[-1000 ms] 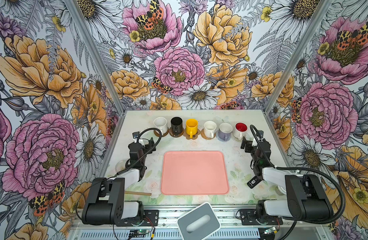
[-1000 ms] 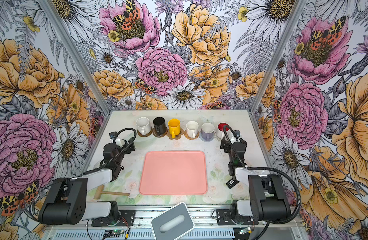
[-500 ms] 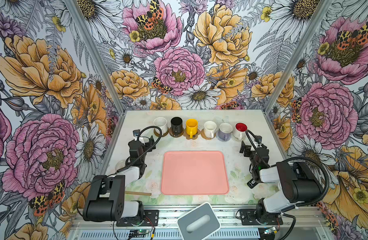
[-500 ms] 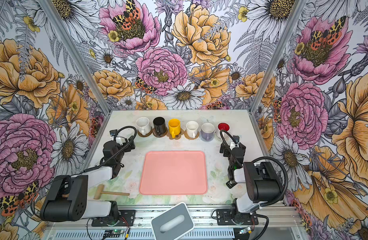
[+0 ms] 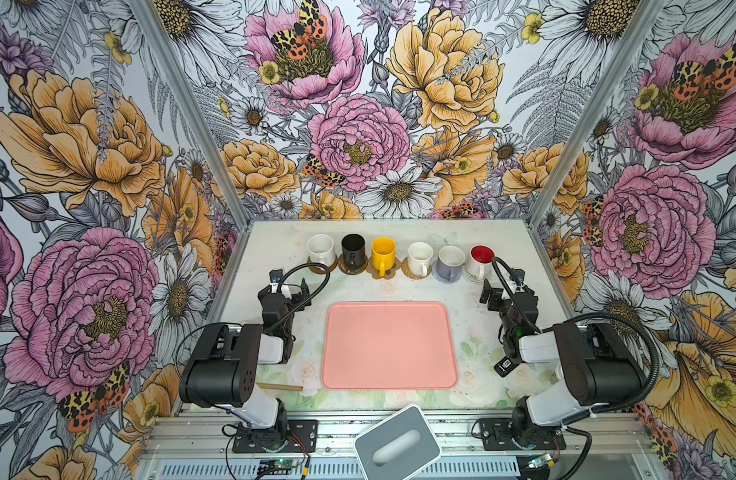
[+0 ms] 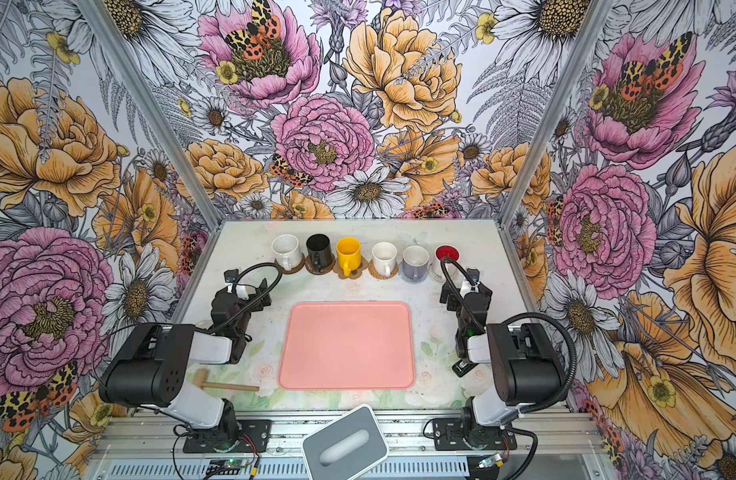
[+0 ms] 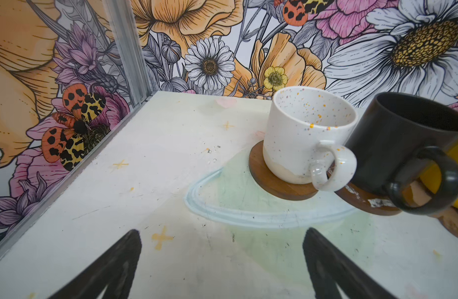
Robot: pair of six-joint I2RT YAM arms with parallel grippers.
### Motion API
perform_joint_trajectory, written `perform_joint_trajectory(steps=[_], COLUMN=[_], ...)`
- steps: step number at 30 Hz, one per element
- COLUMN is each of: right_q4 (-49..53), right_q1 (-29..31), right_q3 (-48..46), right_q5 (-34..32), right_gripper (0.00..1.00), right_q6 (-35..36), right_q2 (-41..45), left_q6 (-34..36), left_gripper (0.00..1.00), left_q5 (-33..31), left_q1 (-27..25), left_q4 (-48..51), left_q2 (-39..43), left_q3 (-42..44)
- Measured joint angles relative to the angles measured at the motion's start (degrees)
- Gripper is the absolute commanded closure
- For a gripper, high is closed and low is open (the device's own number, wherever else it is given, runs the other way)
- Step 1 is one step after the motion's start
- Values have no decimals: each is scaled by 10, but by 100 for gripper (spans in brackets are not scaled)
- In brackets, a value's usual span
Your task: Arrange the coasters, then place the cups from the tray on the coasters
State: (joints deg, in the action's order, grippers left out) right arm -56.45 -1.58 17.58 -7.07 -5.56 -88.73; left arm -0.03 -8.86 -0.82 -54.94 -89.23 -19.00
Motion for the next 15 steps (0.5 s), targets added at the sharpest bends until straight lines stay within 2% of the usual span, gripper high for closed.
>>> perform_joint_trajectory(steps=[15], right_q4=[18], right_q1=[0], right_q3=[12], right_q5=[-17], right_gripper=[0], right_q6=[-10], right_q2=[0], left_q6=[0], left_gripper=[1], left_q5=[-19], left_q1=[0], left_q4=[3], left_q2=[0], left_q3=[-14])
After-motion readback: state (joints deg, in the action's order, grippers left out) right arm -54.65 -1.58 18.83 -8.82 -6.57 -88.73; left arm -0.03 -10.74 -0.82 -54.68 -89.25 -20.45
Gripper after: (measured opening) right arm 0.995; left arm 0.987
